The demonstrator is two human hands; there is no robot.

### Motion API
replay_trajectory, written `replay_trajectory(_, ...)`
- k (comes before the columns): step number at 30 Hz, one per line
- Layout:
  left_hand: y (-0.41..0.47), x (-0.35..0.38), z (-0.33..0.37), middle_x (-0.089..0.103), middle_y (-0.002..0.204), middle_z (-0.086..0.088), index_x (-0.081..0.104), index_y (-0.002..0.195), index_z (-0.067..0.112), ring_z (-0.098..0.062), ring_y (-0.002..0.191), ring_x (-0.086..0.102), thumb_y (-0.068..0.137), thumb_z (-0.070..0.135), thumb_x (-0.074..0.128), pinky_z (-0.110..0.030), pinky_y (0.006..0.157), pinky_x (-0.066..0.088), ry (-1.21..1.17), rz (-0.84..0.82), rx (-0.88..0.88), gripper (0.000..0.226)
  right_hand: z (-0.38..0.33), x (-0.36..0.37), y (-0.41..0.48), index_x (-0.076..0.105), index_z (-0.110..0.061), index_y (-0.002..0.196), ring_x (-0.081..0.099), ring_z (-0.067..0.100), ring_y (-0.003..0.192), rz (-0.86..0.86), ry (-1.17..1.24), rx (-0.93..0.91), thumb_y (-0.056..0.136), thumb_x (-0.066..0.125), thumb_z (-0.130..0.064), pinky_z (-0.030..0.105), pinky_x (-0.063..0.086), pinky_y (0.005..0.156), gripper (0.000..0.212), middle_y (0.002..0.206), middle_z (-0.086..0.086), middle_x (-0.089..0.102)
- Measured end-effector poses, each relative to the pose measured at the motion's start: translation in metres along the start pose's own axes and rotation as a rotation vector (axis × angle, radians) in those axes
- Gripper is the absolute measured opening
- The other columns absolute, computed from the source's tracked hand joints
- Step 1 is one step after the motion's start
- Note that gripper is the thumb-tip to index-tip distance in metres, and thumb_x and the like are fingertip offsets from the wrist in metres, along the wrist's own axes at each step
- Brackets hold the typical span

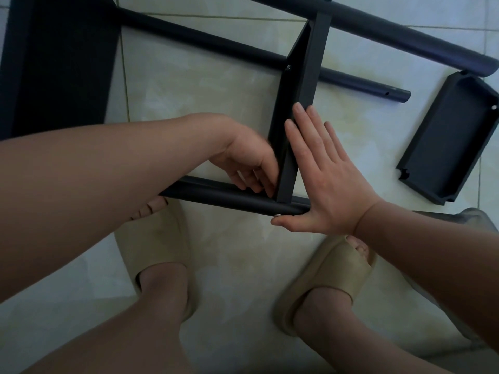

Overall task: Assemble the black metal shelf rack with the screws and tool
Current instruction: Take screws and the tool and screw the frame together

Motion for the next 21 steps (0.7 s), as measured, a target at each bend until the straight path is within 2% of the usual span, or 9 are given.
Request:
replay_trajectory(4, 0.003, -0.001, 0.000, 0.072, 0.081, 0.004, 0.071, 0.096, 0.016, -0.015, 0.084, 0.061, 0.092, 0.015, 0.065, -0.032, 0.091, 0.050, 0.000, 0.022, 0.012, 0.007, 0.000, 0.000, 0.000, 0.008, 0.002, 0.160, -0.005, 0.036, 0.157, 0.004, 0.004, -0.002, 0.078, 0.048, -0.088, 0.060, 0.015, 0.124, 0.128, 0.169, 0.020, -0.001)
replay_trajectory(7, 0.002, 0.001, 0.003, 0.072, 0.083, 0.002, 0.072, 0.094, 0.015, -0.013, 0.082, 0.061, 0.090, 0.007, 0.065, -0.029, 0.087, 0.049, -0.036, -0.007, 0.027, 0.011, 0.000, -0.001, 0.000, 0.007, 0.001, 0.161, -0.005, 0.036, 0.157, 0.008, 0.007, -0.004, 0.079, 0.047, -0.088, 0.060, 0.015, 0.124, 0.128, 0.169, 0.020, -0.001)
replay_trajectory(9, 0.000, 0.002, 0.003, 0.073, 0.085, 0.003, 0.073, 0.094, 0.015, -0.012, 0.083, 0.063, 0.090, 0.006, 0.063, -0.031, 0.089, 0.049, -0.066, -0.036, 0.028, 0.014, 0.000, -0.001, 0.000, 0.007, 0.001, 0.161, -0.004, 0.036, 0.157, 0.010, 0.008, -0.005, 0.079, 0.046, -0.089, 0.061, 0.015, 0.124, 0.127, 0.169, 0.020, -0.001)
replay_trajectory(13, 0.002, 0.008, -0.001, 0.072, 0.090, 0.001, 0.073, 0.098, 0.016, -0.016, 0.088, 0.063, 0.091, 0.016, 0.062, -0.034, 0.091, 0.048, -0.024, -0.063, 0.002, 0.013, 0.000, 0.000, 0.000, 0.007, 0.001, 0.161, -0.004, 0.036, 0.157, 0.012, 0.007, -0.006, 0.079, 0.047, -0.088, 0.061, 0.015, 0.124, 0.128, 0.169, 0.020, -0.001)
replay_trajectory(18, 0.003, 0.007, 0.001, 0.070, 0.080, 0.002, 0.071, 0.093, 0.015, -0.014, 0.077, 0.060, 0.092, 0.009, 0.063, -0.030, 0.085, 0.049, -0.053, -0.035, 0.023, 0.010, 0.000, -0.001, 0.000, 0.007, 0.001, 0.161, -0.005, 0.036, 0.157, 0.010, 0.007, -0.005, 0.079, 0.048, -0.088, 0.060, 0.015, 0.124, 0.127, 0.169, 0.020, -0.001)
replay_trajectory(21, -0.001, 0.004, 0.004, 0.074, 0.087, 0.003, 0.072, 0.097, 0.016, -0.012, 0.085, 0.064, 0.090, 0.006, 0.063, -0.031, 0.090, 0.048, -0.054, -0.044, 0.026, 0.015, 0.000, 0.000, 0.000, 0.007, 0.001, 0.161, -0.005, 0.036, 0.157, 0.007, 0.007, -0.003, 0.079, 0.047, -0.088, 0.060, 0.015, 0.124, 0.127, 0.169, 0.020, -0.002)
Point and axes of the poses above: each hand's wrist, its own y-axis towards the middle knuckle, its own x-axis out of the palm, z = x × y, the point moved 10 cm from there along y, towards the middle knuckle
